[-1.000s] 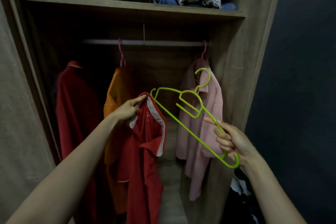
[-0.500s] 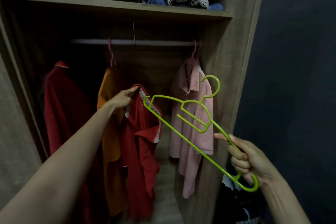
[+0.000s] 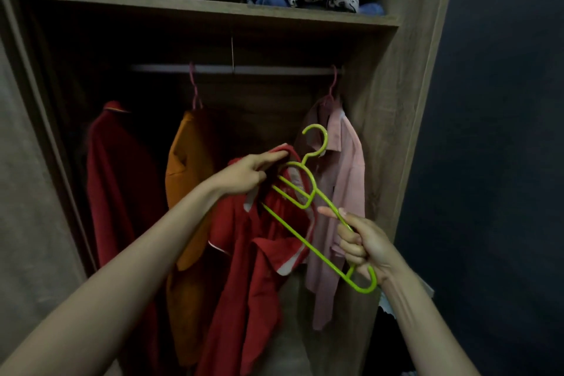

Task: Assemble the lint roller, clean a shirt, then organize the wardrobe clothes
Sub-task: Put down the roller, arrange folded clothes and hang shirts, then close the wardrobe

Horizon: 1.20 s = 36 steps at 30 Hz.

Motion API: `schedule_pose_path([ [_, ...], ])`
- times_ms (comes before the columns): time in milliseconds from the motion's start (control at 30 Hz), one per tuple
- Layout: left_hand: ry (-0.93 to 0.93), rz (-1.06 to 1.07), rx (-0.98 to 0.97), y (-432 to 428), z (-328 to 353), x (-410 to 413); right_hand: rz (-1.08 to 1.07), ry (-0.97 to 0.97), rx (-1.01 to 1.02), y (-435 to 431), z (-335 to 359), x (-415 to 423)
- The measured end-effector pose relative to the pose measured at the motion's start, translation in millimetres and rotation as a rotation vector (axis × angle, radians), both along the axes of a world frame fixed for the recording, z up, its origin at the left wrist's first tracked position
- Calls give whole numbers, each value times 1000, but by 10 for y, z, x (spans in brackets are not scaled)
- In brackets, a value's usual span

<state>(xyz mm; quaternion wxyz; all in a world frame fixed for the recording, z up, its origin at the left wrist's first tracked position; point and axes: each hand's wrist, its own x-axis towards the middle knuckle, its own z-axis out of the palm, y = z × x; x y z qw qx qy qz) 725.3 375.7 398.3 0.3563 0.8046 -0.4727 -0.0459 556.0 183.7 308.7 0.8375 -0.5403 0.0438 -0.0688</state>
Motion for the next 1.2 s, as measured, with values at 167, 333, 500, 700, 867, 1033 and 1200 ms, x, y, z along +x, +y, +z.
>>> schedule_pose_path([
  [167,-250,-74,30,90,-162,-225,-7,-75,63,-14,-29,-20],
  [333,-668,3,-176,260,-103,-205,62,-160,-15,-138,-32,-102],
  [500,-844,216,-60,220,68,43,148,-257,-80,-305,124,-104],
  [700,-770,209,-265,87,177,52,-216,-211,-596,-501,451,-111],
  [867,-760,279,-331,108,107,-20,-1074,-365,-1095,-441,271,-35],
  [1033,-777,322,-367,186,148,-28,-1113,-478,-1025,304,-271,90],
  [1200,-757,309,-450,293,233,-92,-792,83,-990,428,-548,579],
])
